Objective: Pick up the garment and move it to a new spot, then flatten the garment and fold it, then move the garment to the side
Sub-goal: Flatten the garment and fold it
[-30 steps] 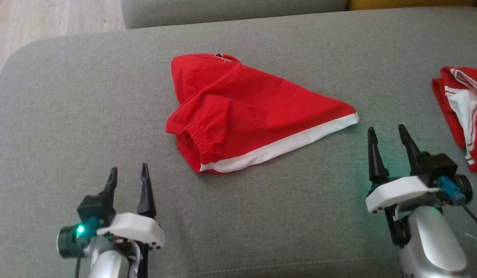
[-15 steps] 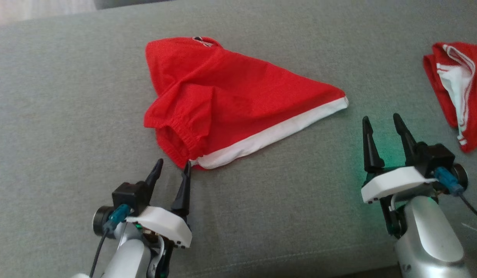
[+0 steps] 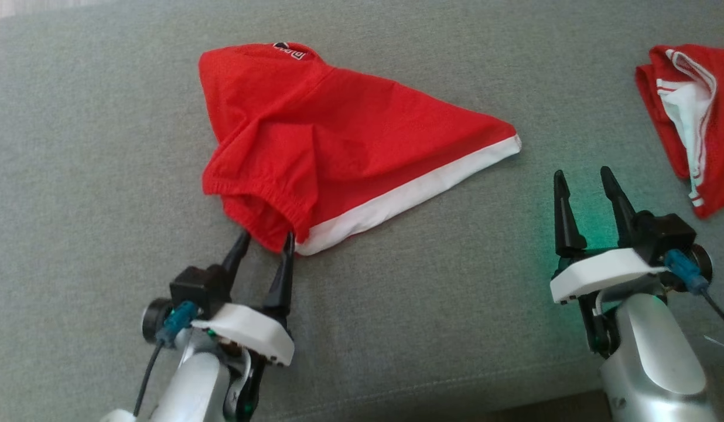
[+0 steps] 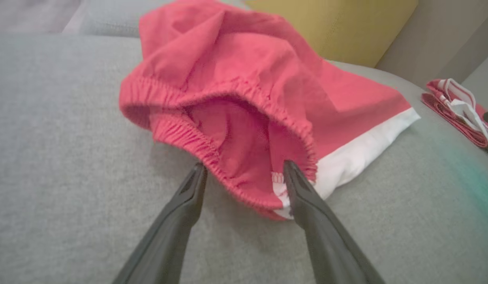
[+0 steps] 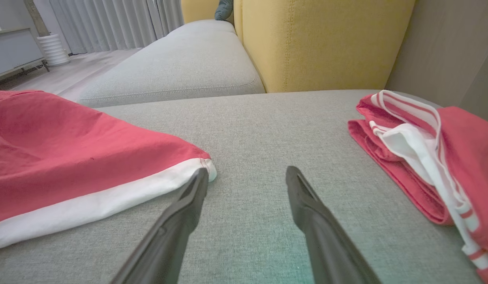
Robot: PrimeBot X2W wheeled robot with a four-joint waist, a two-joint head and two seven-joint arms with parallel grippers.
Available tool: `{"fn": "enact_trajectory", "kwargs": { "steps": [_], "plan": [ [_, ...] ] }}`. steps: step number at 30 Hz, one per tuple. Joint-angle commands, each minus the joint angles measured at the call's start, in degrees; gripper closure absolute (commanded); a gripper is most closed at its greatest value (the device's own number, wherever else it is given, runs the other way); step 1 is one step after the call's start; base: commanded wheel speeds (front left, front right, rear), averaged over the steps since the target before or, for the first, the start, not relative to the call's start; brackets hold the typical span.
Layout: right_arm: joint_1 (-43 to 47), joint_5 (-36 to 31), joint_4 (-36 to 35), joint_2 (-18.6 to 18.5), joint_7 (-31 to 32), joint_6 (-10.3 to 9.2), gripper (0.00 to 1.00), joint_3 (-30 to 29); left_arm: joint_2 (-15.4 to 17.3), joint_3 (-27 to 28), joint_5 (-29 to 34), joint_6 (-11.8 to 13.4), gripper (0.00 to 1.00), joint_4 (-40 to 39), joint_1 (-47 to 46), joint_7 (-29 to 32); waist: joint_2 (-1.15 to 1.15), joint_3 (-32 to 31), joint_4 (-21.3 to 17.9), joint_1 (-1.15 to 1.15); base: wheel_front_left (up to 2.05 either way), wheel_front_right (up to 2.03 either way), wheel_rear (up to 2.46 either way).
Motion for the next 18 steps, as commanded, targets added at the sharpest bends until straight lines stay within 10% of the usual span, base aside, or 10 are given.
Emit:
{"fn": "enact_trajectory", "kwargs": {
  "steps": [1,18],
  "plan": [
    [-1.7,0.7,-1.7,0.0,-0.4,0.37,0.0,0.9,0.4,2.0,0.9,0.7,0.0,-3.9,-0.8,-0.3,0.0,0.1,0.3,0.0,0.0,0.0,0.0],
    [-2.1,1.3,-0.2,0.0,-0.4,0.37,0.0,1.0,0.4,0.4,5.2,-0.4,0.0,-8.2,2.7,-0.3,0.0,0.1,0.5,0.0,0.0,0.0,0.0]
  ]
}}
